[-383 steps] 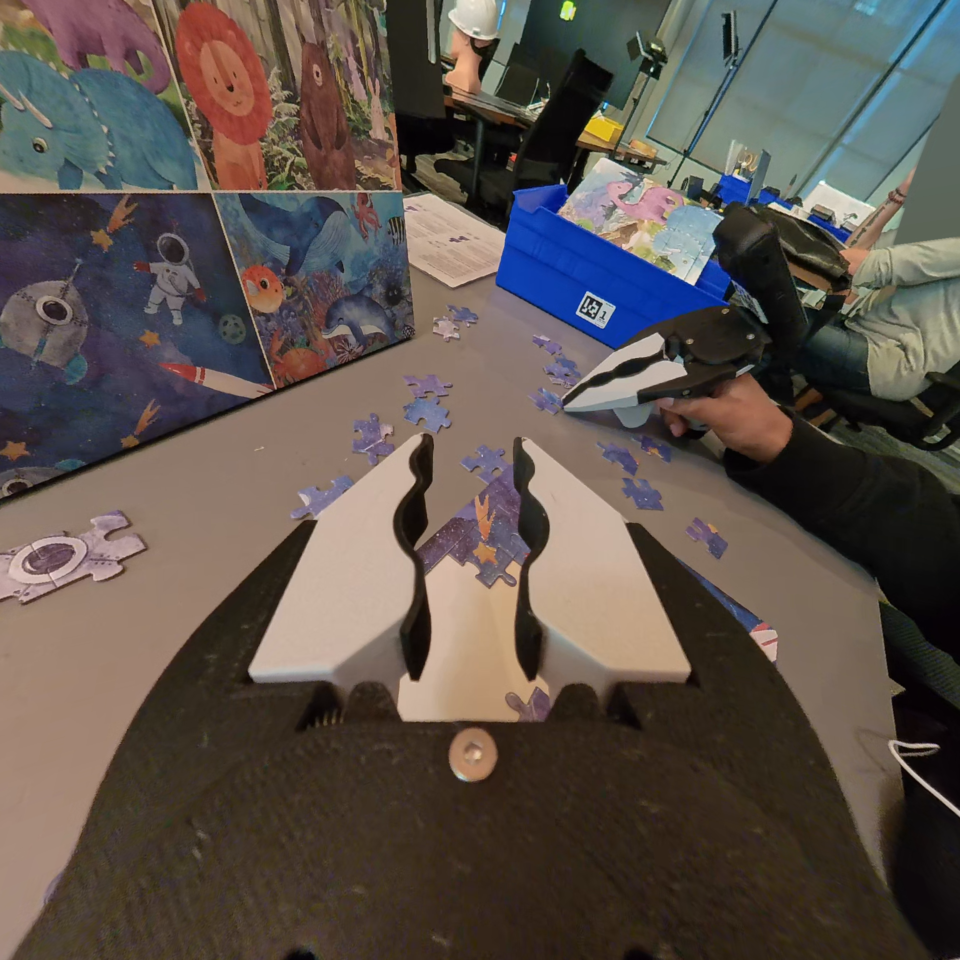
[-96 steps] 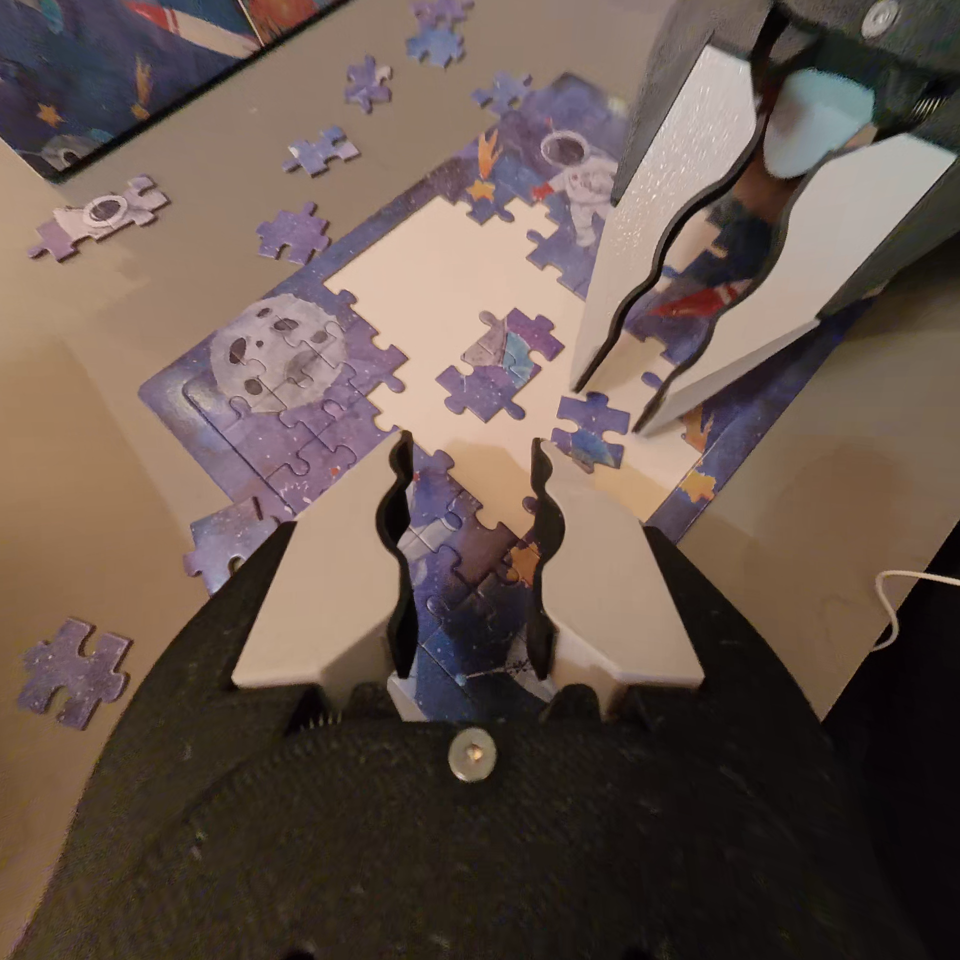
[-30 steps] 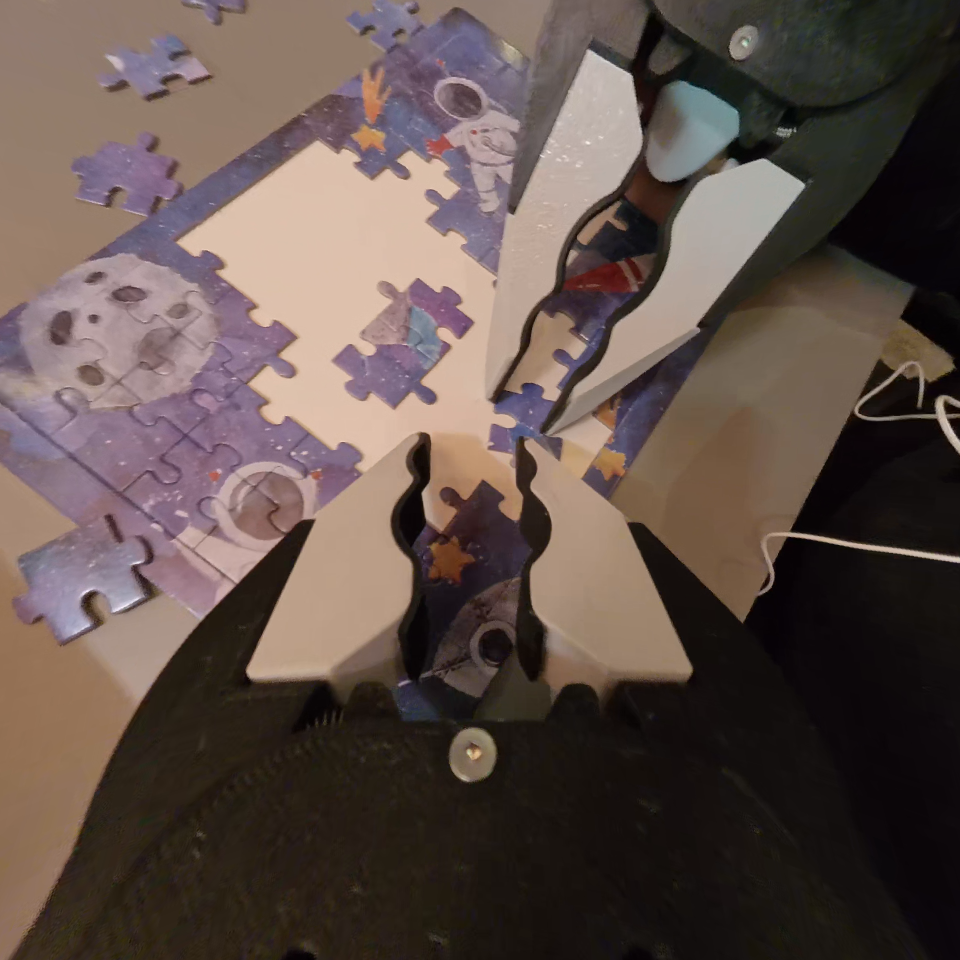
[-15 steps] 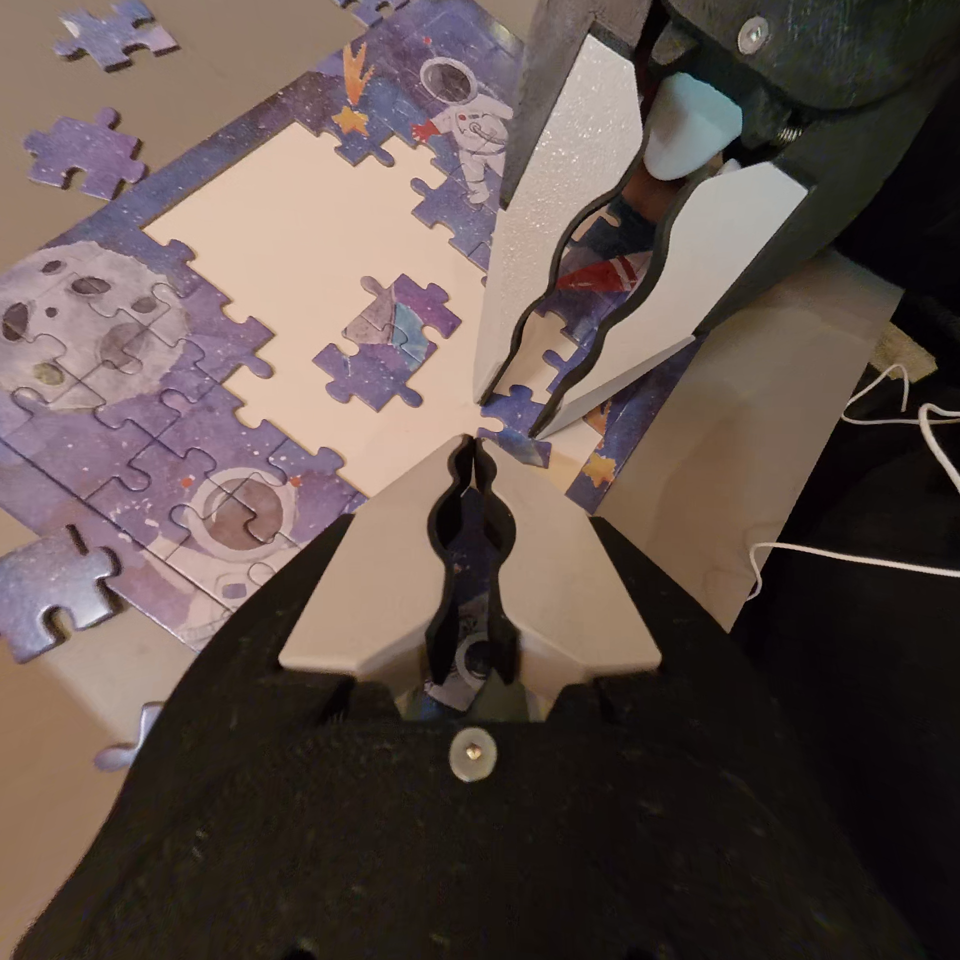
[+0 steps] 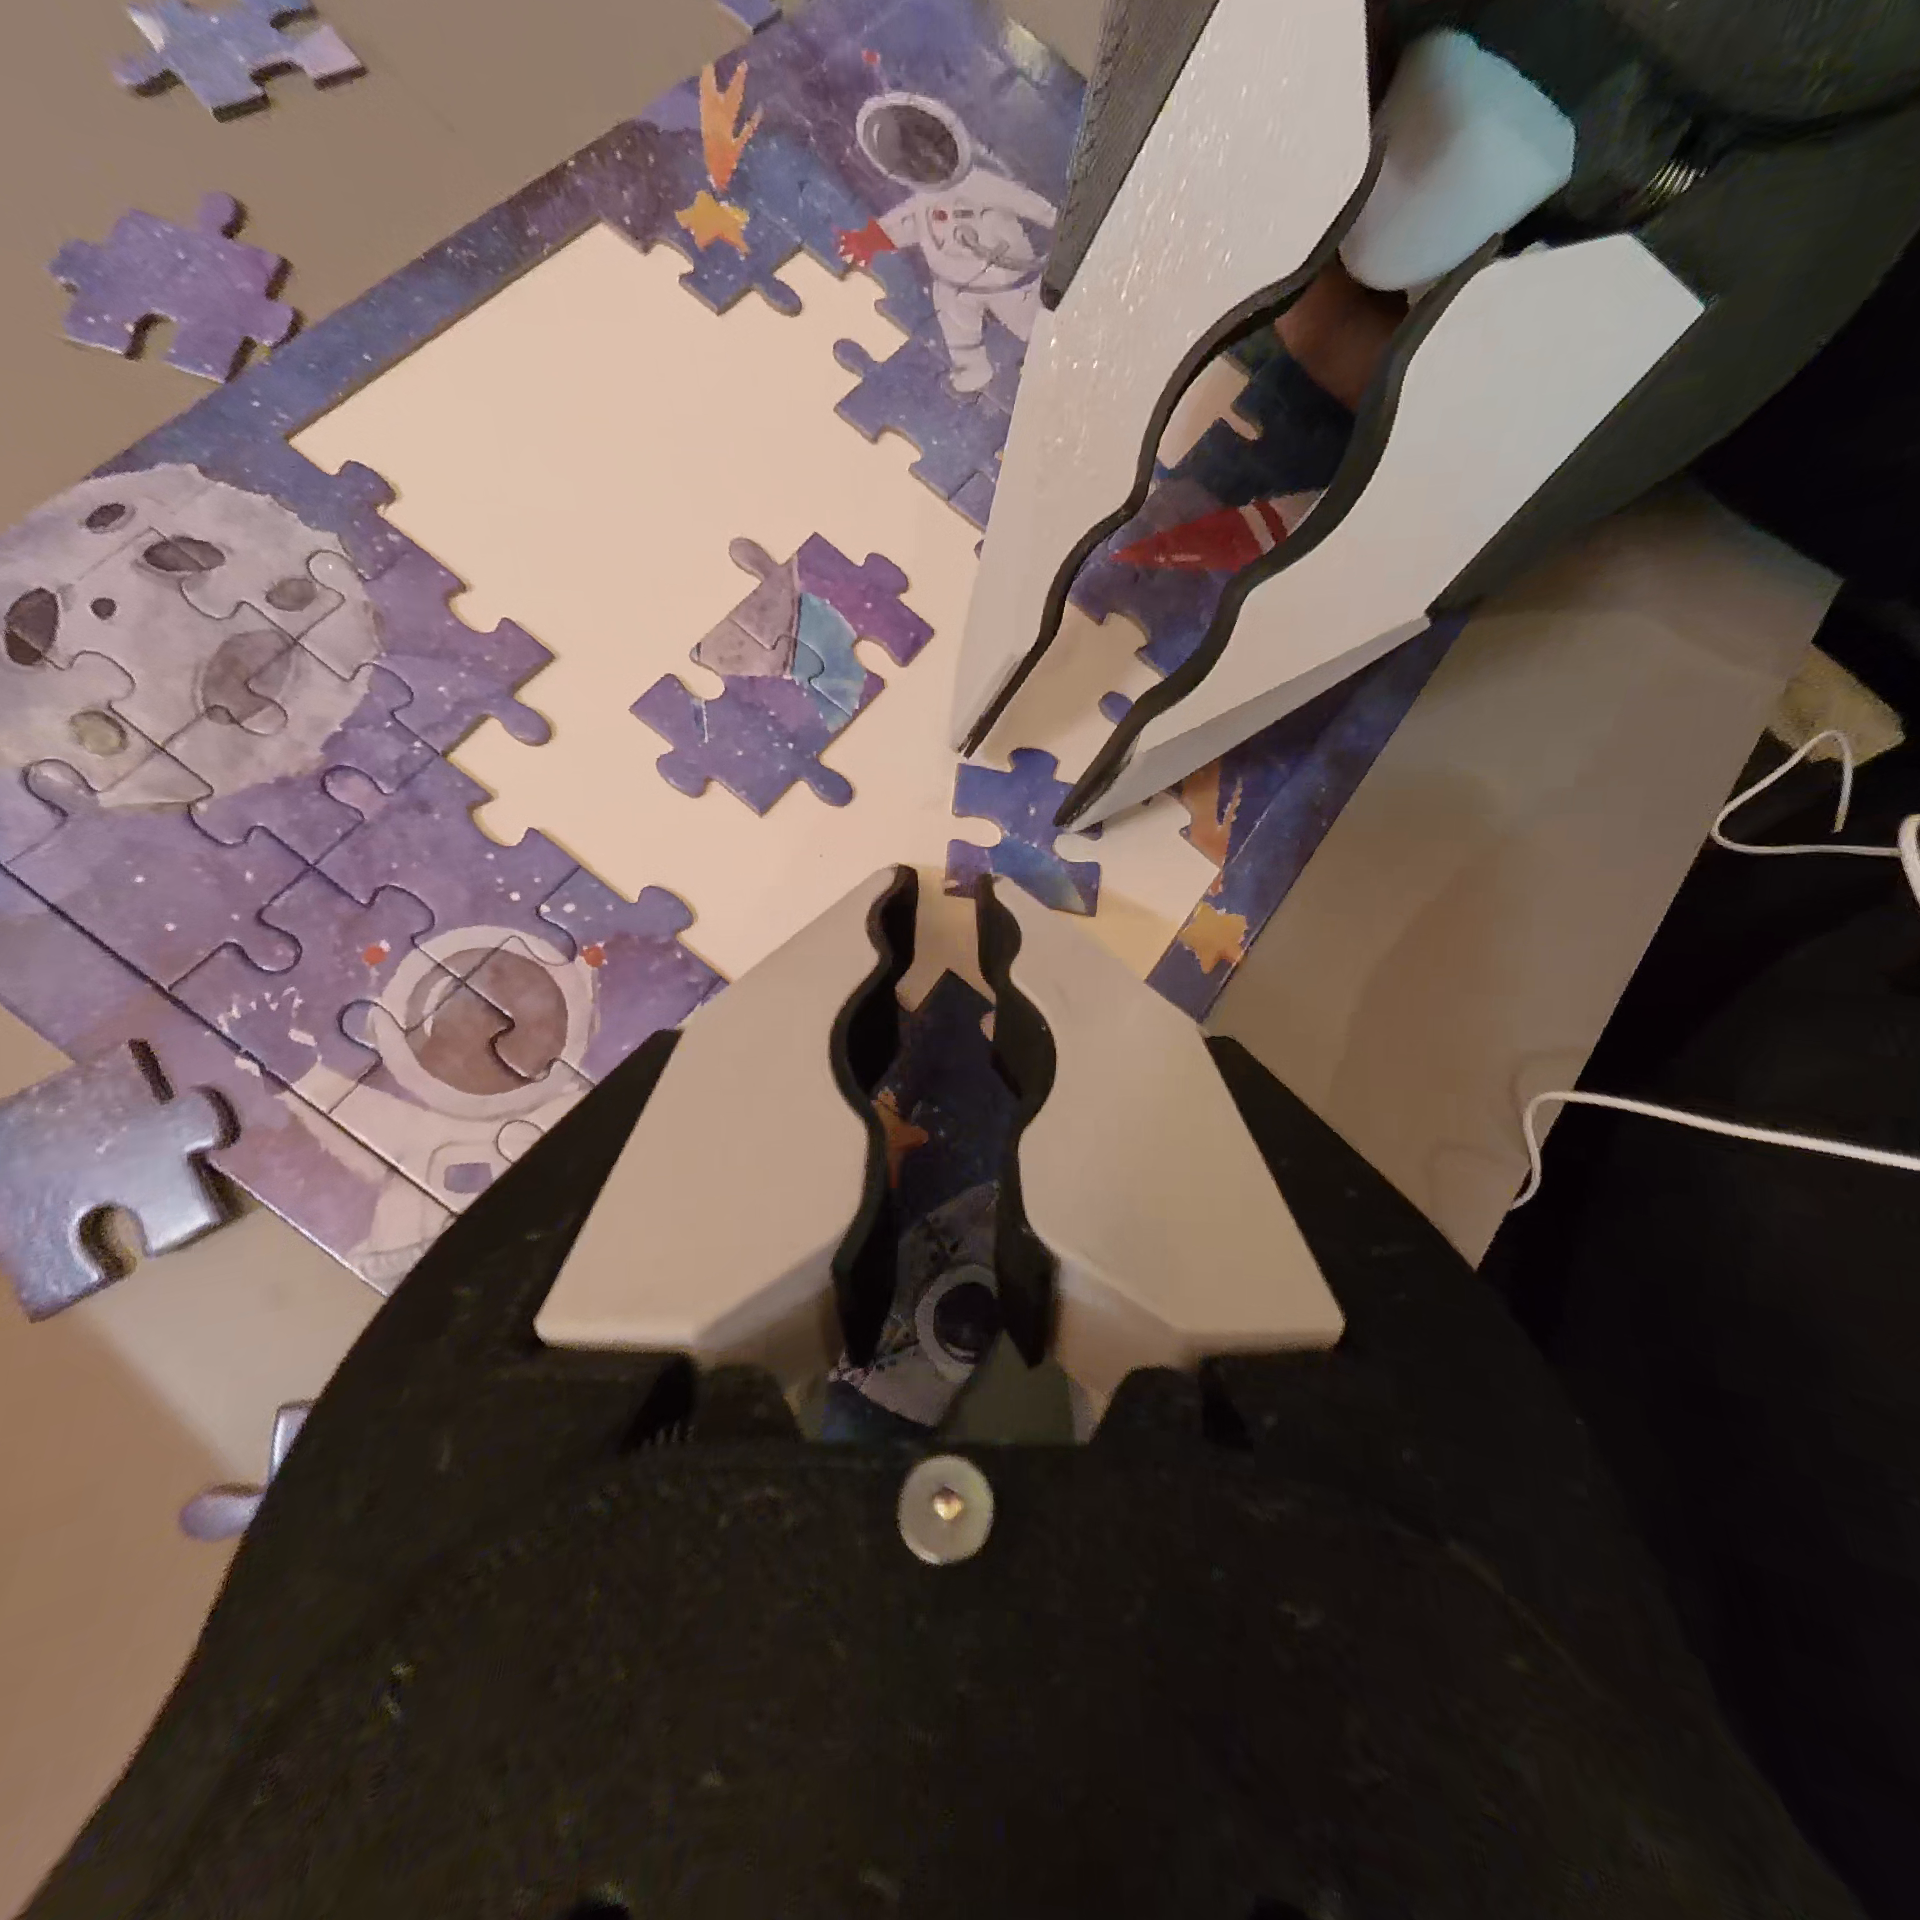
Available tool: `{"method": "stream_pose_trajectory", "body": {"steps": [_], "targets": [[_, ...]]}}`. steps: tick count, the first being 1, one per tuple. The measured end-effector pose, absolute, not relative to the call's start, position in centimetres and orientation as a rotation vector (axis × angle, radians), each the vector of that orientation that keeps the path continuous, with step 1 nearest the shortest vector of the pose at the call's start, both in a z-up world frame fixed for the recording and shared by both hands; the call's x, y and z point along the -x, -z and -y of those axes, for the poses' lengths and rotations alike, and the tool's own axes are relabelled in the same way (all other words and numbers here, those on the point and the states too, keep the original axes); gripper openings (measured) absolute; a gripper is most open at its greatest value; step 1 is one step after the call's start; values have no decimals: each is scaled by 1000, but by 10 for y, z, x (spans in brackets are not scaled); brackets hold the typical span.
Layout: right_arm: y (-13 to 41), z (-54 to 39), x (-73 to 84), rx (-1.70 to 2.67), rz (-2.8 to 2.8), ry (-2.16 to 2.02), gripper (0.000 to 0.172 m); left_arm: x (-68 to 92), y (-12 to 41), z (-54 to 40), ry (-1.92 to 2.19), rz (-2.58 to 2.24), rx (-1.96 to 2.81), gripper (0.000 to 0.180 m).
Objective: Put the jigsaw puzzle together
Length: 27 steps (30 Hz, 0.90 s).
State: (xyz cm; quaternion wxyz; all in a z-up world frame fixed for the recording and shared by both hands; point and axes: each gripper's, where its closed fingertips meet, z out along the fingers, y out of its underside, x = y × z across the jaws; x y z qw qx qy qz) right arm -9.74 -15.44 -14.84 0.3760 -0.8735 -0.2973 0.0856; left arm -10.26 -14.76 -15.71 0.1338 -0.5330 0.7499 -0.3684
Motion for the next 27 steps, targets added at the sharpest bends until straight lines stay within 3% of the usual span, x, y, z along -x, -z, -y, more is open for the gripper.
{"method": "stream_pose_trajectory", "body": {"steps": [3, 10, 20, 27], "targets": [[148, 155, 98, 2232, 758, -215, 18, 102, 156, 149, 1072, -2172, 1542, 0], [147, 157, 95, 2230, 751, -204, 20, 99, 147, 144, 1120, -2114, 1553, 0], [149, 153, 101, 2215, 821, -184, 42, 97, 129, 144, 1184, -2057, 1474, 0], [151, 150, 97, 2237, 786, -163, 18, 95, 129, 138, 1181, -2023, 1480, 0]]}}
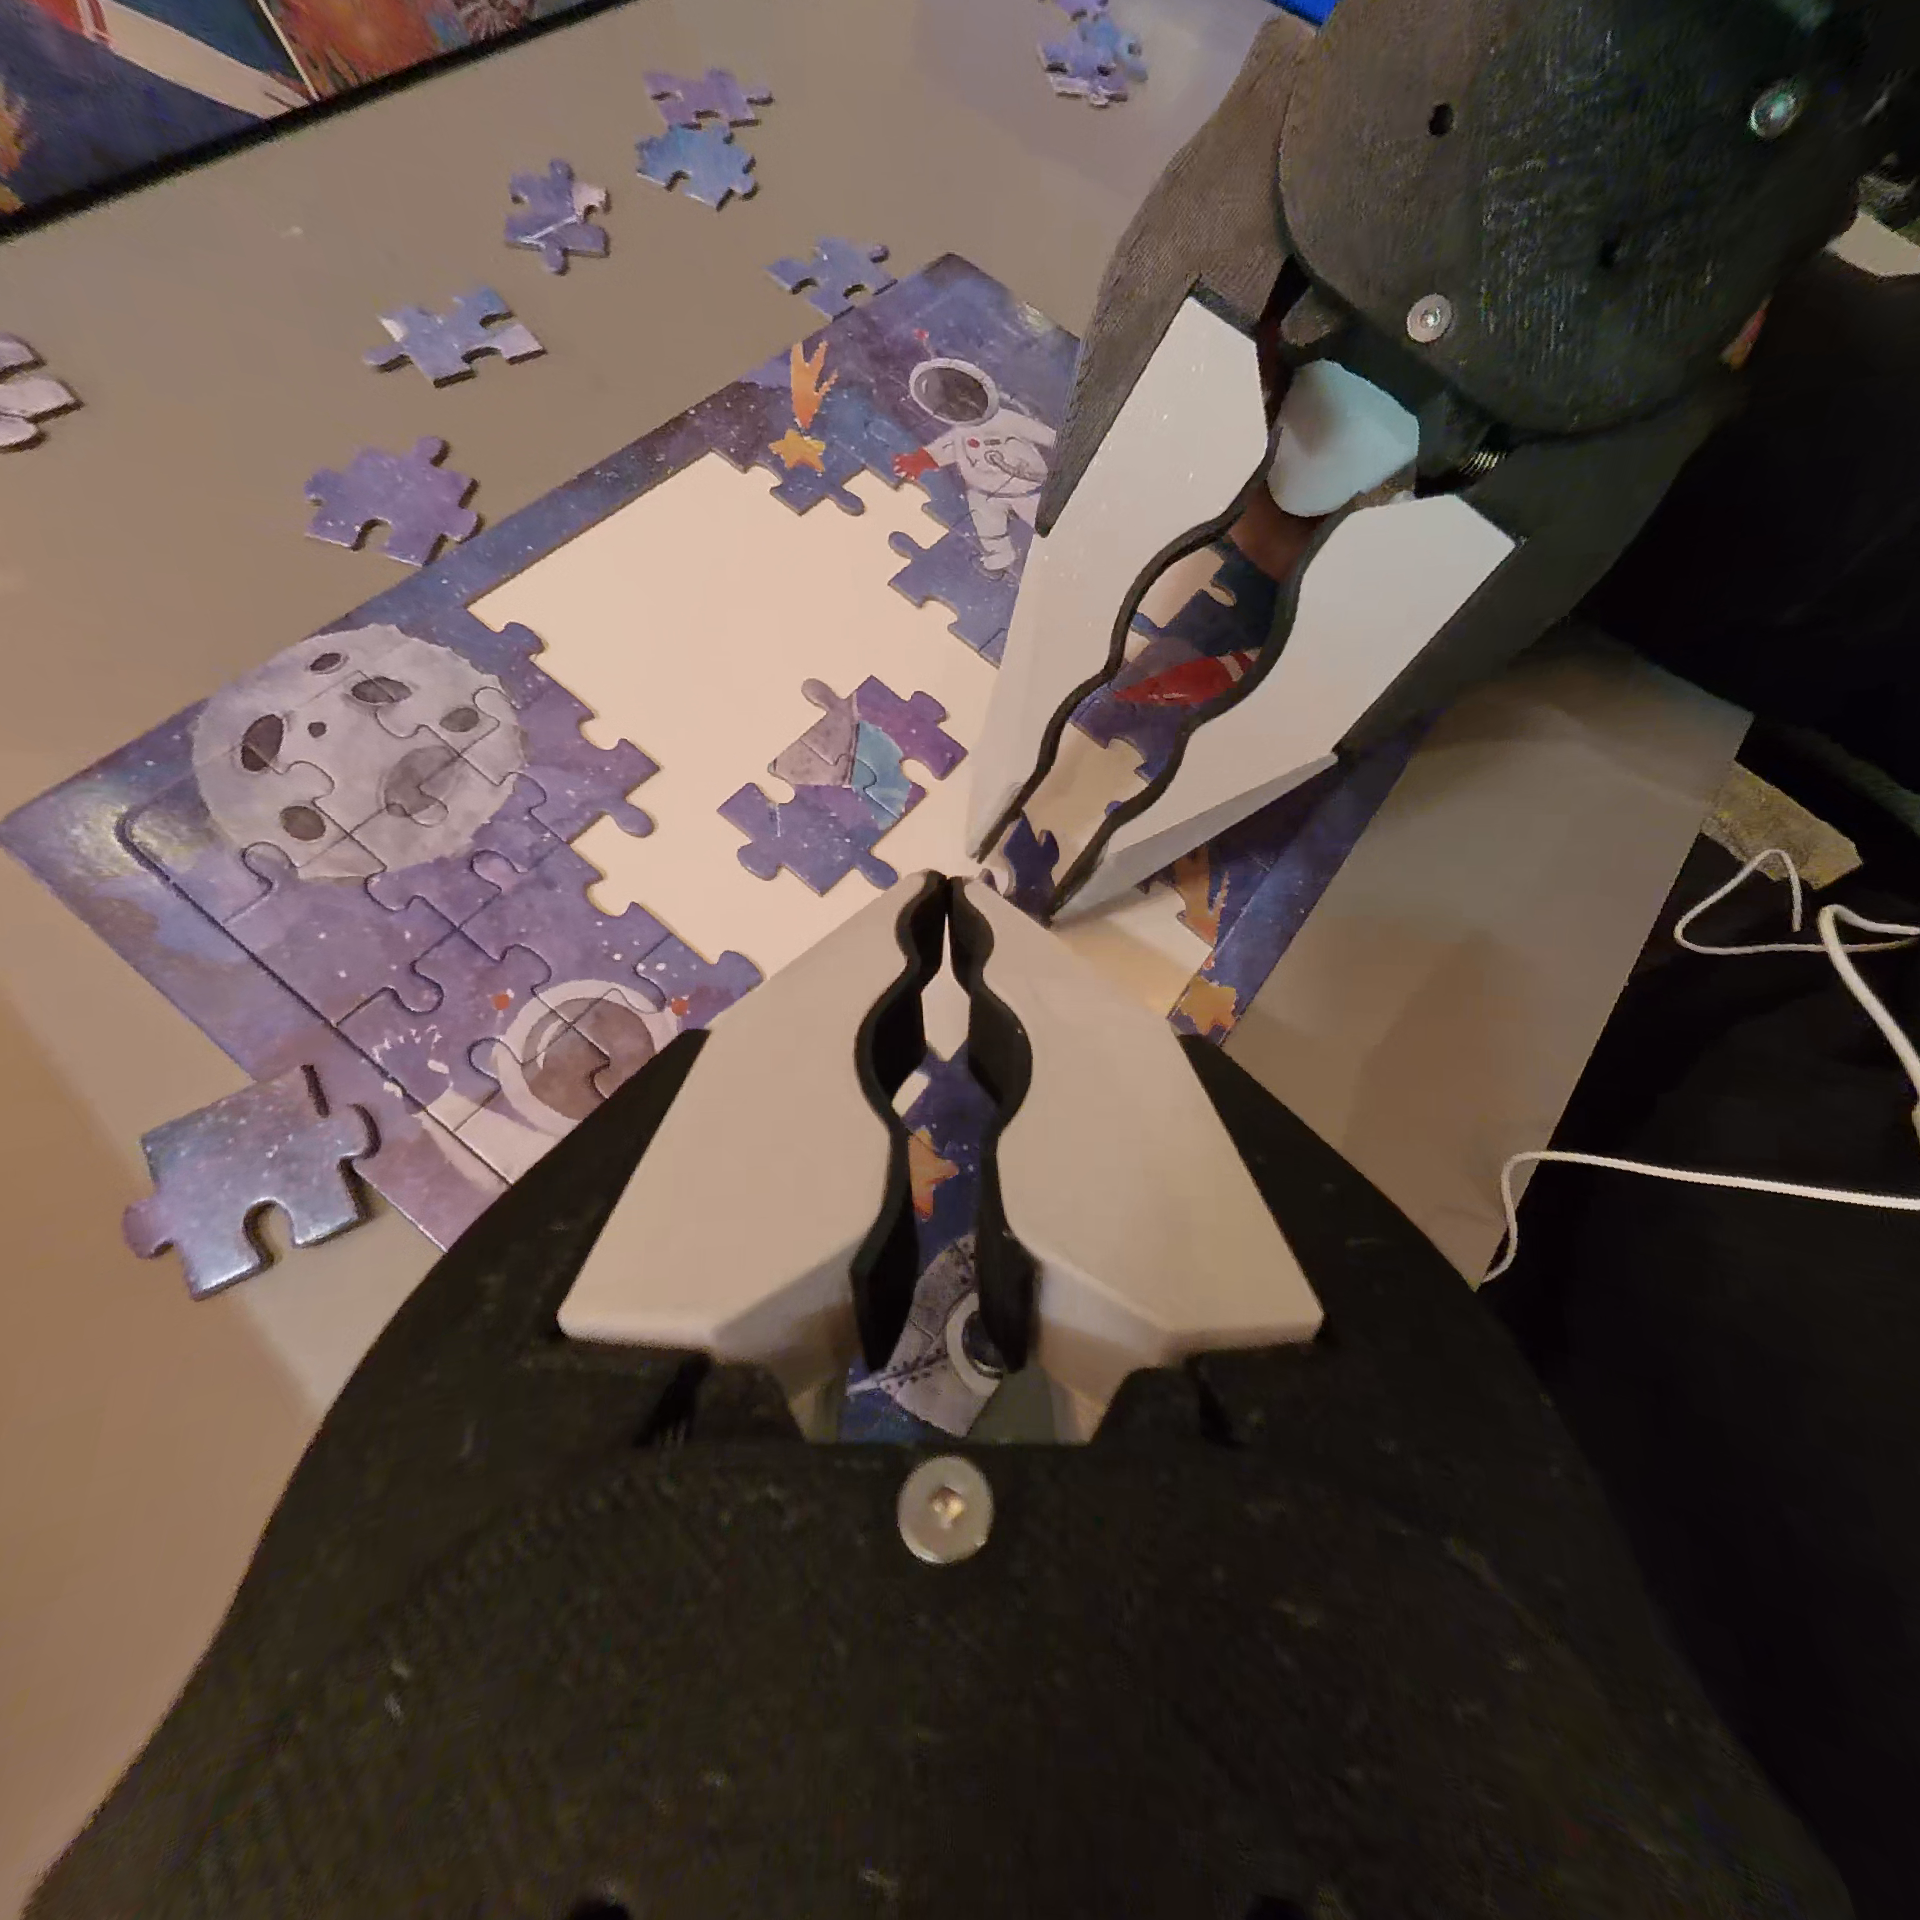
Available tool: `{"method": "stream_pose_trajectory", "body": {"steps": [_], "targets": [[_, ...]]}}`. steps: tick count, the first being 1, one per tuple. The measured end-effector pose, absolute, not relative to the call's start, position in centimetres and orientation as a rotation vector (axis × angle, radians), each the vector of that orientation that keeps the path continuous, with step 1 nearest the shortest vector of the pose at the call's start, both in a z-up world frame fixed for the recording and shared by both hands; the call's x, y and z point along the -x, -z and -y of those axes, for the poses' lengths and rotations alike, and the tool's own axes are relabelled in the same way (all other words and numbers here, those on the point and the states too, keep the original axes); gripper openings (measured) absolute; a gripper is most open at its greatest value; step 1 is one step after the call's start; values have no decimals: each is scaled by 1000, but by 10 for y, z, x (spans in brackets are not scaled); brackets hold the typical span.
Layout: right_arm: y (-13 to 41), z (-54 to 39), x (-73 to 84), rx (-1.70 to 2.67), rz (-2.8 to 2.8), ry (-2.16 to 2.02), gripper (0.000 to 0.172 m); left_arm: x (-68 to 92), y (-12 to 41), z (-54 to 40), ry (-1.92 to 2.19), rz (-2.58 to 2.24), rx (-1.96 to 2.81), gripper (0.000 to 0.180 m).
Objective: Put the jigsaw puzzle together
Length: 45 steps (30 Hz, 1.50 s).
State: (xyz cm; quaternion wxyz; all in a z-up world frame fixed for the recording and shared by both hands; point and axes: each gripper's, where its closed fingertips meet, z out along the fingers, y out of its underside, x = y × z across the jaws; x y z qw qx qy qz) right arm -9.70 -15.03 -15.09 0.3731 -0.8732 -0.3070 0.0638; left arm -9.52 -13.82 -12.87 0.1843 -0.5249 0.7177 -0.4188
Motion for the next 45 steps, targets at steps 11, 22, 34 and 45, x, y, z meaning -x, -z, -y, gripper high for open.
{"method": "stream_pose_trajectory", "body": {"steps": [11, 22, 34, 45], "targets": [[144, 140, 92, 2301, 427, -432, 0, 90, 132, 121, 1056, -1957, 1457, 27], [153, 133, 79, 2366, 297, -395, 18, 90, 142, 120, 1029, -1989, 1469, 31], [138, 131, 60, 2294, 439, -125, 33, 89, 152, 129, 957, -2066, 1457, 32], [156, 133, 45, 2380, 470, -242, 50, 90, 158, 136, 884, -2122, 1445, 21]]}}
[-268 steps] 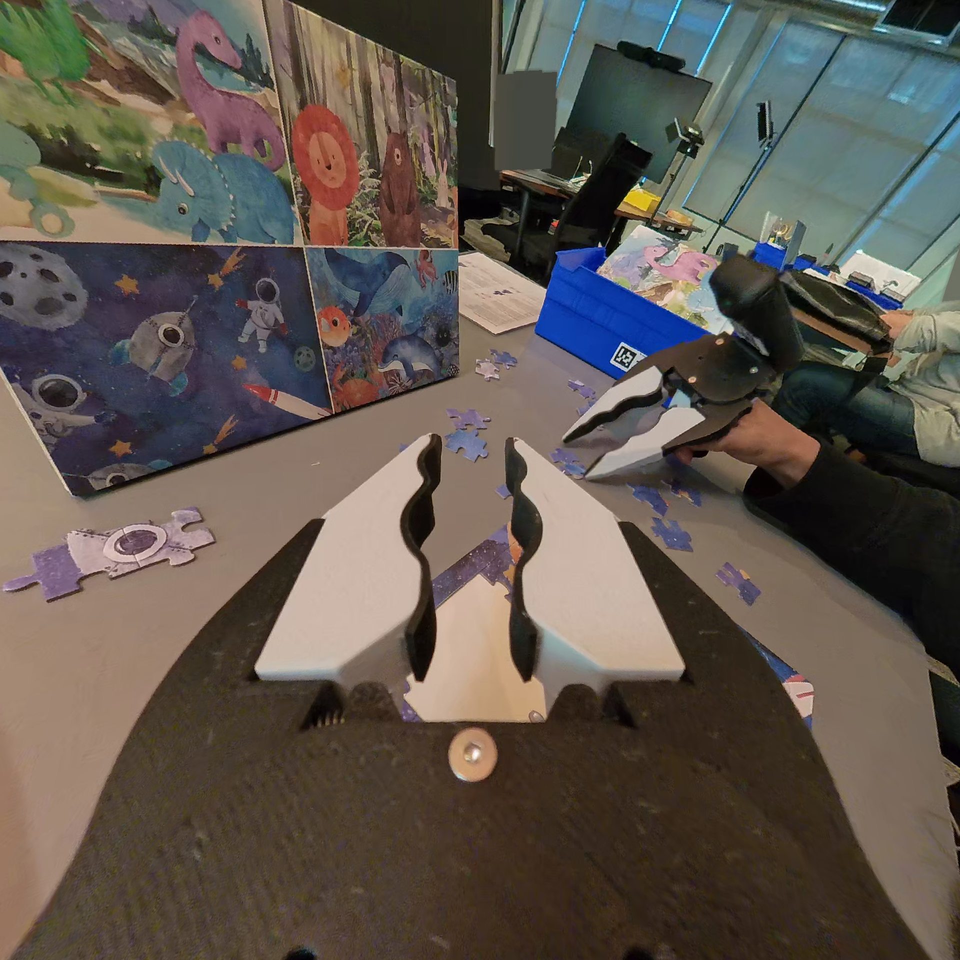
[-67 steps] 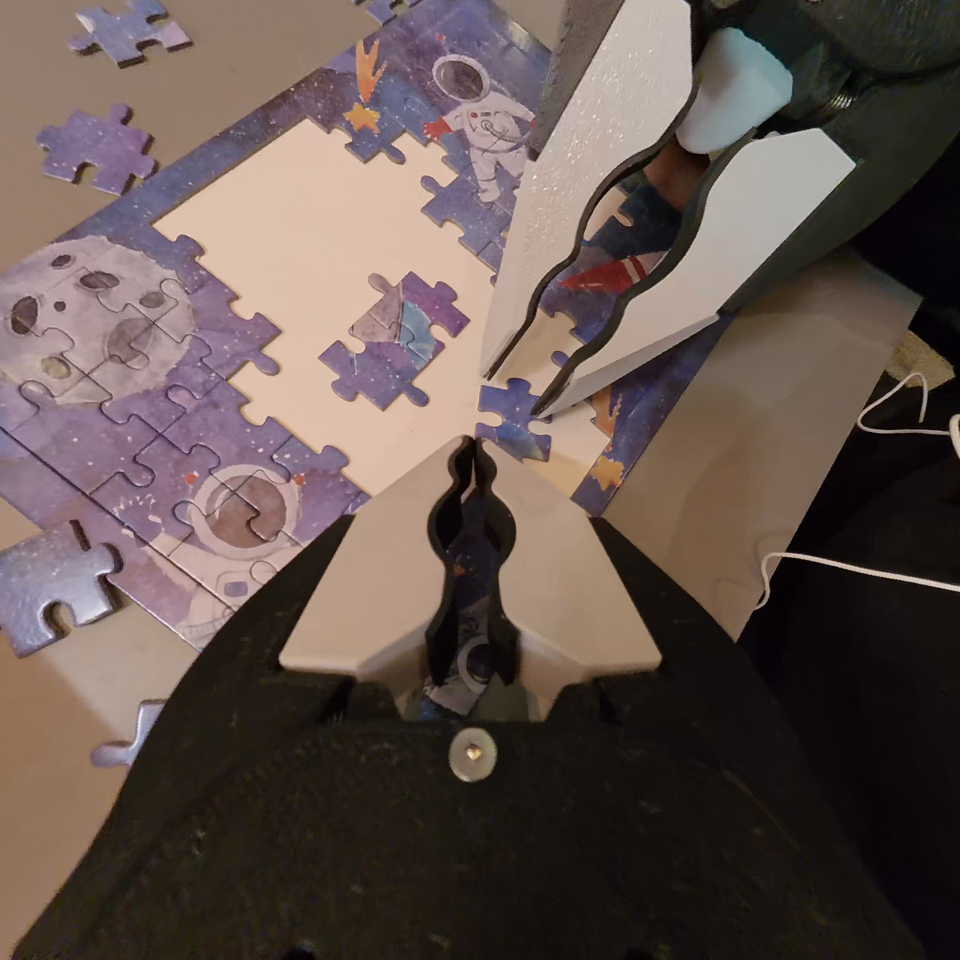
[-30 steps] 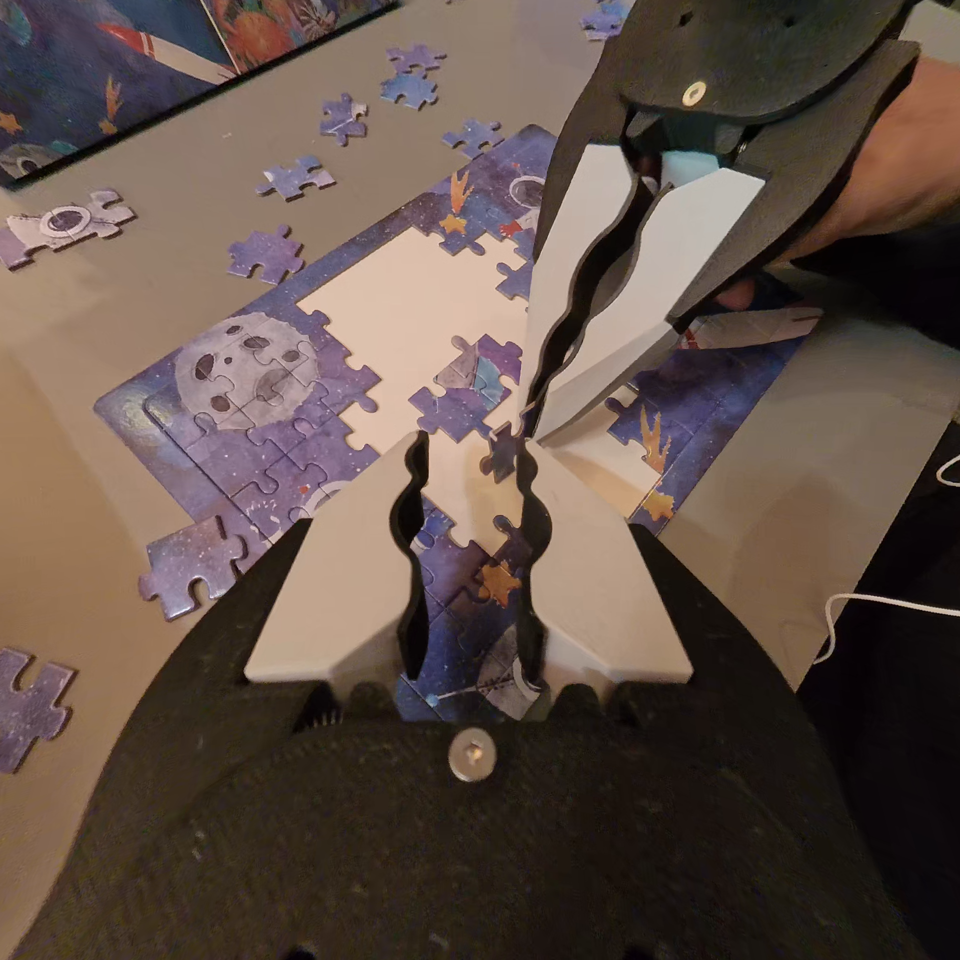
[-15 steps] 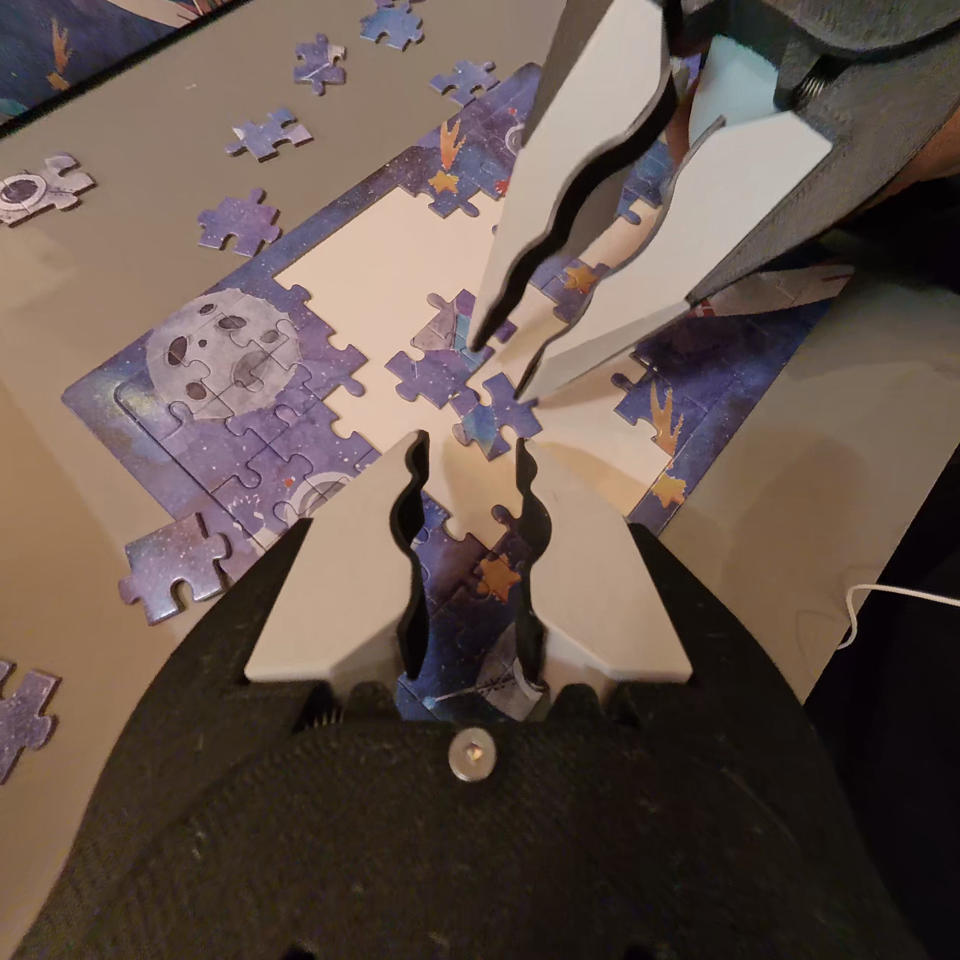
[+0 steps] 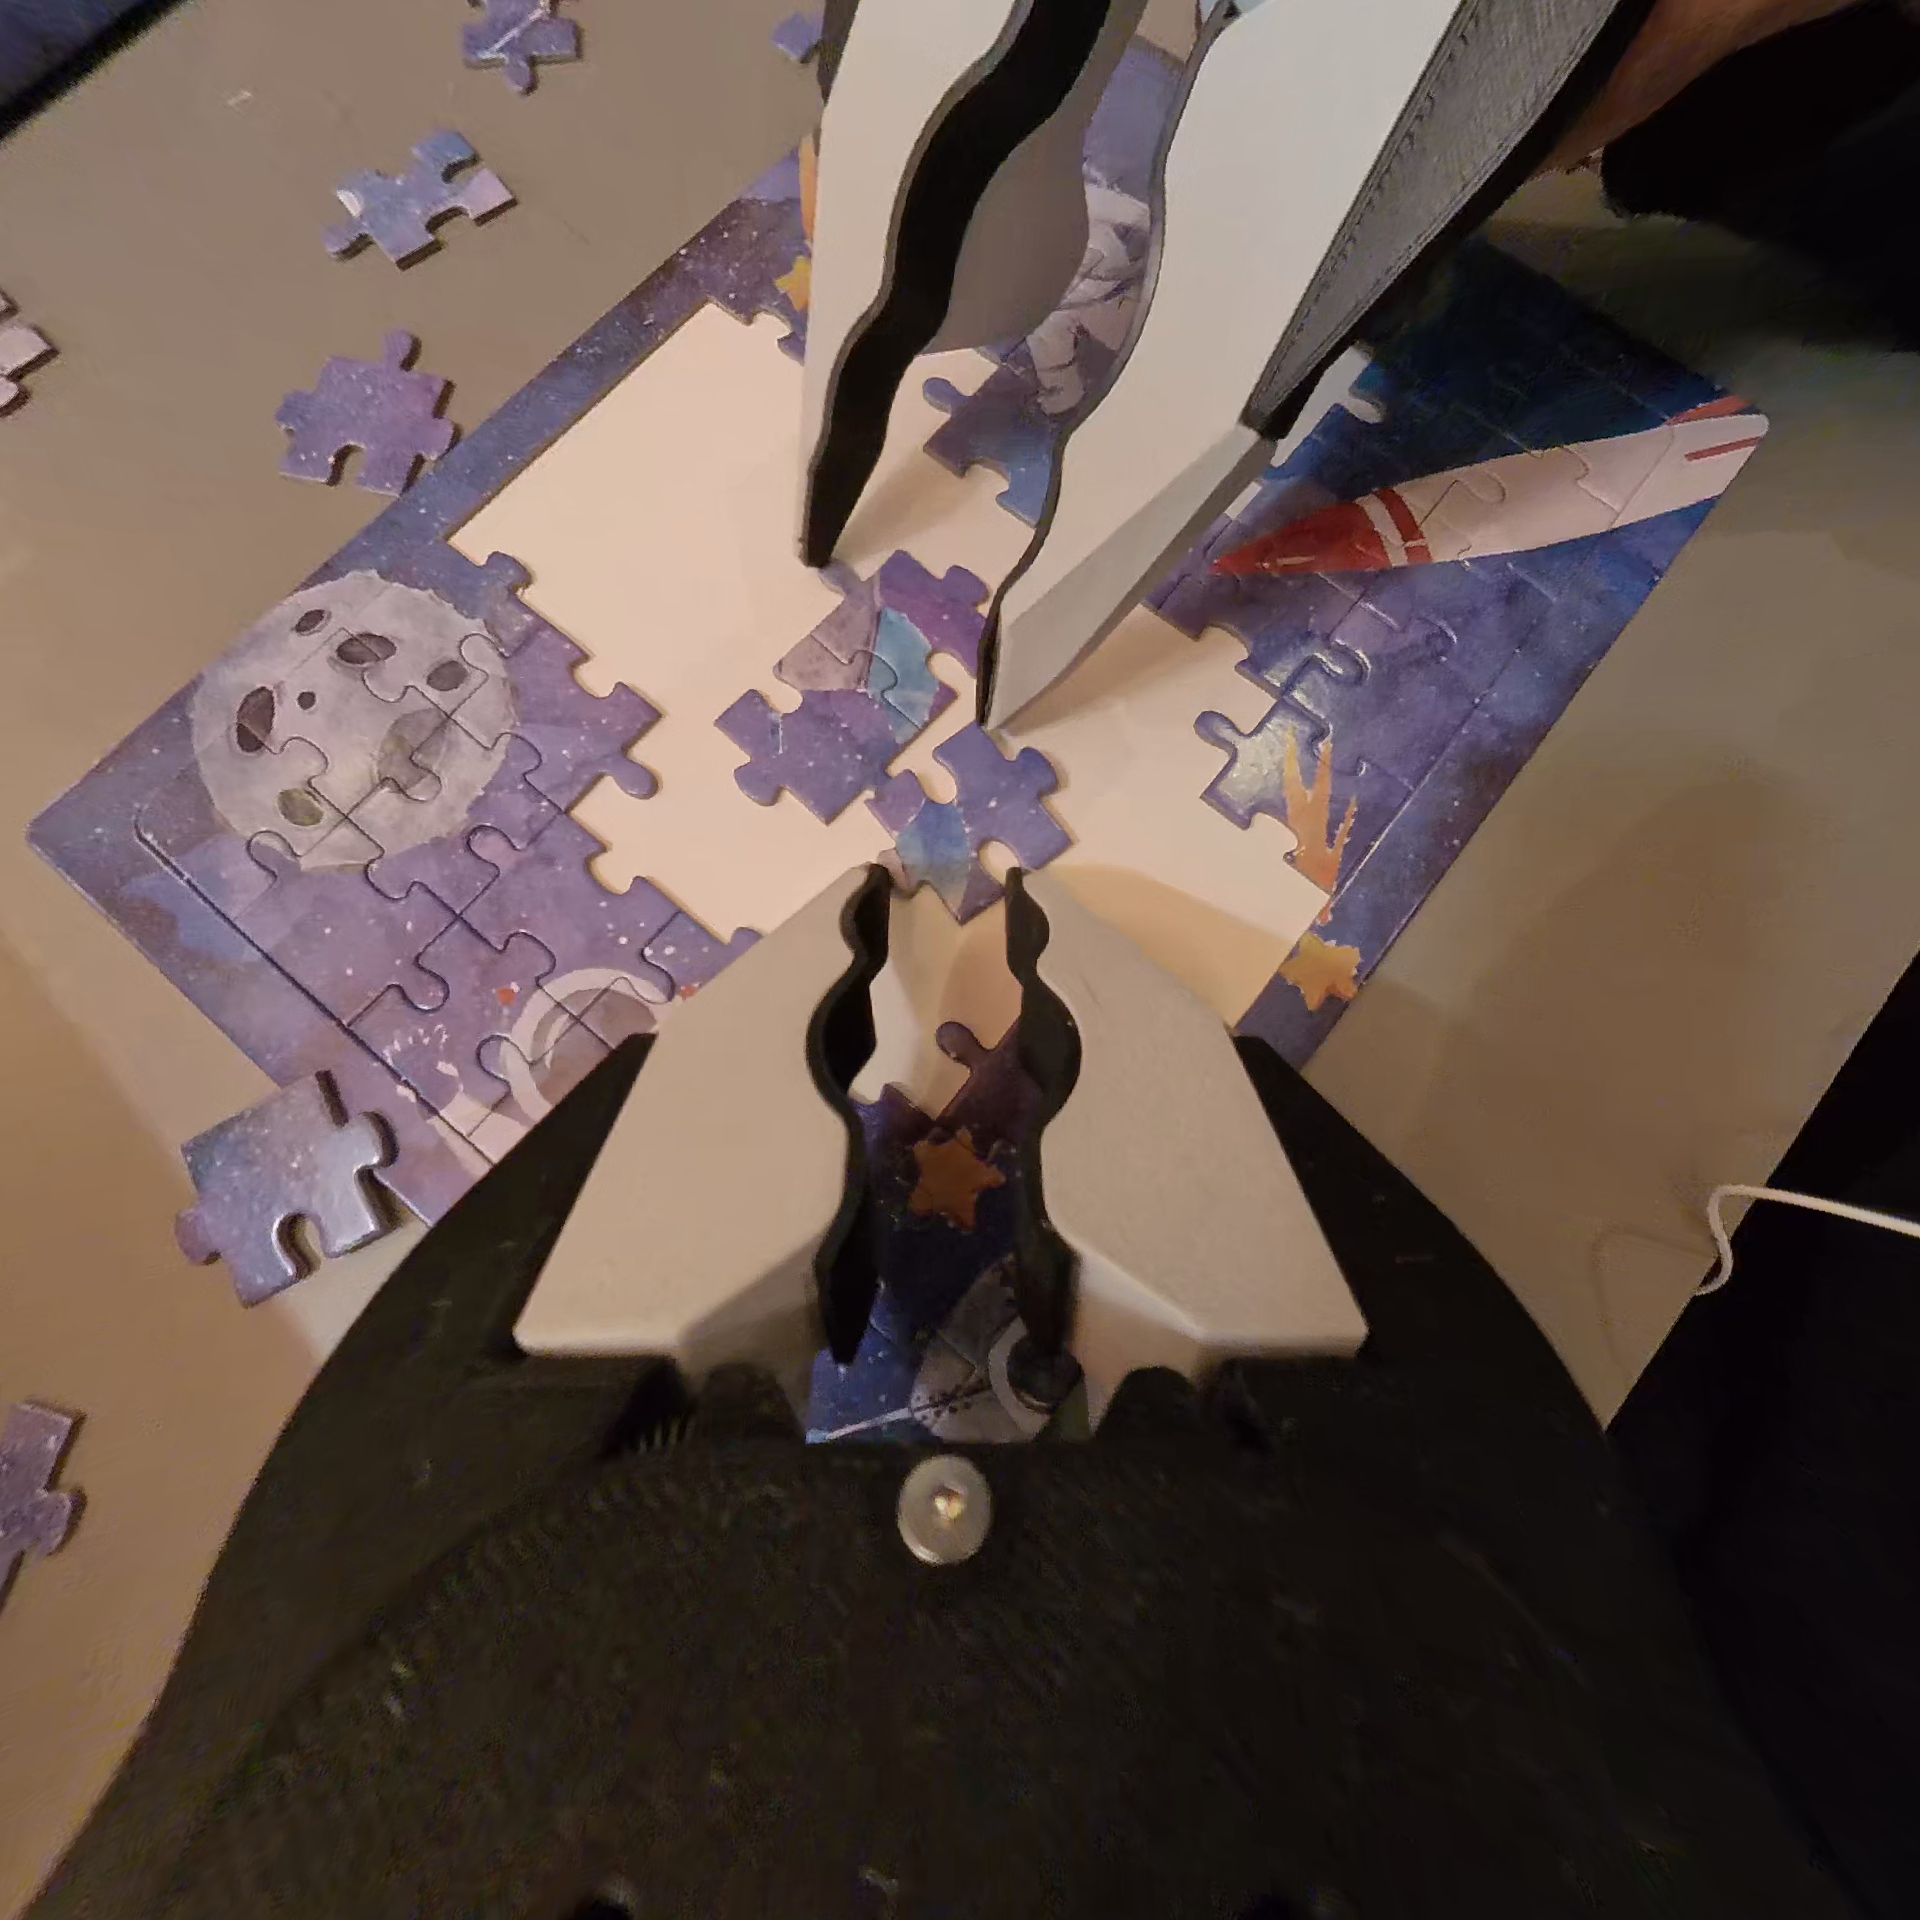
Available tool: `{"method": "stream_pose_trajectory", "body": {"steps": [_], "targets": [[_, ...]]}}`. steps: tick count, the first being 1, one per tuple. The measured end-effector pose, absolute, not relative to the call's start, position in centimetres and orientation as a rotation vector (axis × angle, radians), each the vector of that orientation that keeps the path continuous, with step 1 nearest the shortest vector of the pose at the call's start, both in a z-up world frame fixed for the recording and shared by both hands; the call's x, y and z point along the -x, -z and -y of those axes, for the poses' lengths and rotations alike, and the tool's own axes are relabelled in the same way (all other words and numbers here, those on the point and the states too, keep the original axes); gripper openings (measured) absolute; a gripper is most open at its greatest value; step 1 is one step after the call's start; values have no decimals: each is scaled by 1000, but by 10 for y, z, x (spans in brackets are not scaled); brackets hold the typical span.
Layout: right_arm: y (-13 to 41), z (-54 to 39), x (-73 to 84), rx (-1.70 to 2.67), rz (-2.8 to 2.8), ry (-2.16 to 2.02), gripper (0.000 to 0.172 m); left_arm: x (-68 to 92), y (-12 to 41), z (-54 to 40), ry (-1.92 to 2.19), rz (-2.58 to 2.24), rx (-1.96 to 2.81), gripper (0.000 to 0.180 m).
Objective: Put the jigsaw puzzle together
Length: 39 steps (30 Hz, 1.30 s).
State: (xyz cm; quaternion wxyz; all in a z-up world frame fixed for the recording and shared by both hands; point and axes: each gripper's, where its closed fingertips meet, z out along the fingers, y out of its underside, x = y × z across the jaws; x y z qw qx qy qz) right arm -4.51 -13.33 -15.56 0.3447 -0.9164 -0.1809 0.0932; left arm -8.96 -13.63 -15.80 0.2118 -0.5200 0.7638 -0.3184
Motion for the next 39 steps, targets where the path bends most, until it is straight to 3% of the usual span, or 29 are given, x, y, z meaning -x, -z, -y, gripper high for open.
{"method": "stream_pose_trajectory", "body": {"steps": [4, 9, 15, 21, 29, 35, 39], "targets": [[156, 140, 43, 2397, 474, -215, 41, 92, 158, 138, 877, -2136, 1446, 17], [155, 141, 39, 2390, 467, -164, 41, 94, 158, 136, 856, -2143, 1451, 11], [141, 146, 70, 2334, 486, -204, 38, 88, 152, 130, 880, -2071, 1474, 25], [156, 147, 86, 2357, 414, -51, 48, 86, 157, 131, 912, -2053, 1520, 30], [154, 146, 71, 2366, 334, 88, 41, 94, 158, 139, 948, -2119, 1519, 18], [156, 147, 79, 2366, 347, -2, 22, 96, 158, 142, 955, -2144, 1521, 15], [156, 145, 82, 2367, 340, -56, 22, 95, 157, 139, 948, -2122, 1534, 17]]}}
